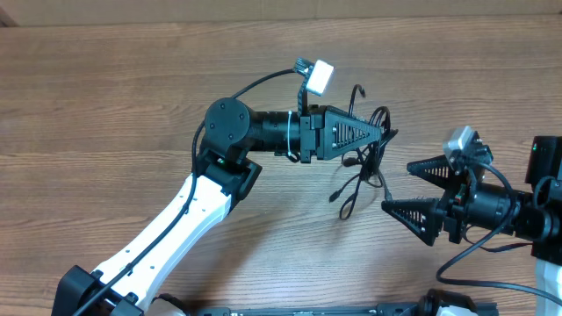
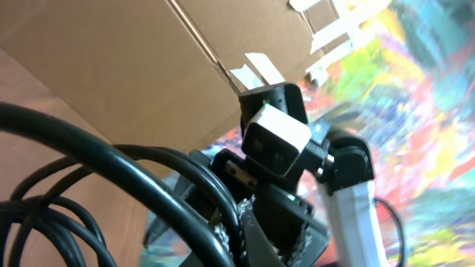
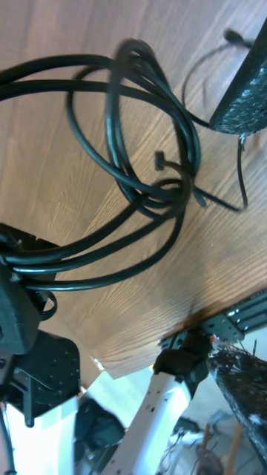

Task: Untangle cables

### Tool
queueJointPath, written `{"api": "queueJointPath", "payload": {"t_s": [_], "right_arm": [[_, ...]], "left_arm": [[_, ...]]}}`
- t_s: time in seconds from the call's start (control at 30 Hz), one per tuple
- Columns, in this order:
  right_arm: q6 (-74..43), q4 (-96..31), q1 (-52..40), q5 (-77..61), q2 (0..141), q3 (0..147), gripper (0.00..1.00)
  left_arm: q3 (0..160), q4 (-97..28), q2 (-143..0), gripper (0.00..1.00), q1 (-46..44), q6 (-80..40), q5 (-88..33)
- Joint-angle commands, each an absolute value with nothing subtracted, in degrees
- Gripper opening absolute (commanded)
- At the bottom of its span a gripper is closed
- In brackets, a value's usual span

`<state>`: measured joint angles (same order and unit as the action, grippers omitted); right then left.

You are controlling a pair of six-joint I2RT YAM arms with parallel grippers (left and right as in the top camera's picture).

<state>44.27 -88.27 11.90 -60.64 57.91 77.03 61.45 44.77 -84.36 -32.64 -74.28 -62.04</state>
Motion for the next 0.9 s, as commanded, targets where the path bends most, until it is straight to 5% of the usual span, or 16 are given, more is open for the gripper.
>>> {"api": "queueJointPath", "payload": {"t_s": [0.0, 0.6, 0.73, 0.87], "right_arm": [[48.58, -88.12, 11.57, -62.04, 57.93, 77.21, 0.91], [50.0, -87.46, 4.05, -64.16, 61.49, 77.21, 0.89], [49.98, -87.33, 3.86, -64.18, 62.41, 77.21, 0.73], [49.52, -87.37, 3.86, -64.2, 62.92, 77.21, 0.36]], "left_arm": [[62.02, 45.52, -84.33, 0.04, -33.08, -83.09, -60.86], [62.02, 45.45, -84.33, 0.04, -36.47, -87.92, -55.92], [62.02, 45.45, -84.33, 0.04, -36.38, -88.82, -57.08], [62.02, 45.43, -84.33, 0.04, -36.38, -88.79, -57.67]]}}
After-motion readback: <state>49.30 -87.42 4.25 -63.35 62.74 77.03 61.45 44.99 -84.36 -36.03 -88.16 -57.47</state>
